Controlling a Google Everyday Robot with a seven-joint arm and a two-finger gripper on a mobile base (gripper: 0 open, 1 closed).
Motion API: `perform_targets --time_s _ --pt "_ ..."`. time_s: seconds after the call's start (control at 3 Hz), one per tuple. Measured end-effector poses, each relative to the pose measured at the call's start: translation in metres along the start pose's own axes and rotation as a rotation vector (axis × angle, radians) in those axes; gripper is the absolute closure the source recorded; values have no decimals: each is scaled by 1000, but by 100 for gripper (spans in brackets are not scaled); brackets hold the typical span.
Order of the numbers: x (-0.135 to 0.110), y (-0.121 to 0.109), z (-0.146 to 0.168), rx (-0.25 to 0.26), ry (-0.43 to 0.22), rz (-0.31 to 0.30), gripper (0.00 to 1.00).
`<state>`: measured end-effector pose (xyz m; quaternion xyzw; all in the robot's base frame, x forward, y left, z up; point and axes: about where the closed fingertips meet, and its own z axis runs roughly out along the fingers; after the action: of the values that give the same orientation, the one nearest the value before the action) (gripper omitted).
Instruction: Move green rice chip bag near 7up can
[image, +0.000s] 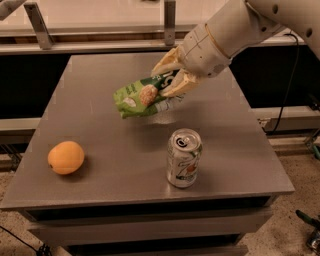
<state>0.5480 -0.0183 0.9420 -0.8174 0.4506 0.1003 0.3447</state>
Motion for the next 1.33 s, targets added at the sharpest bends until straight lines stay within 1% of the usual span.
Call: perform_targets --time_s 0.33,0.67,1.0,1.33 --pt "-15 16 -2 20 -54 -84 100" --pt "-29 33 -5 33 -95 -146 100" --pt "-42 45 -5 26 -109 -195 100" --pt "-50 54 -5 16 -123 -230 100"
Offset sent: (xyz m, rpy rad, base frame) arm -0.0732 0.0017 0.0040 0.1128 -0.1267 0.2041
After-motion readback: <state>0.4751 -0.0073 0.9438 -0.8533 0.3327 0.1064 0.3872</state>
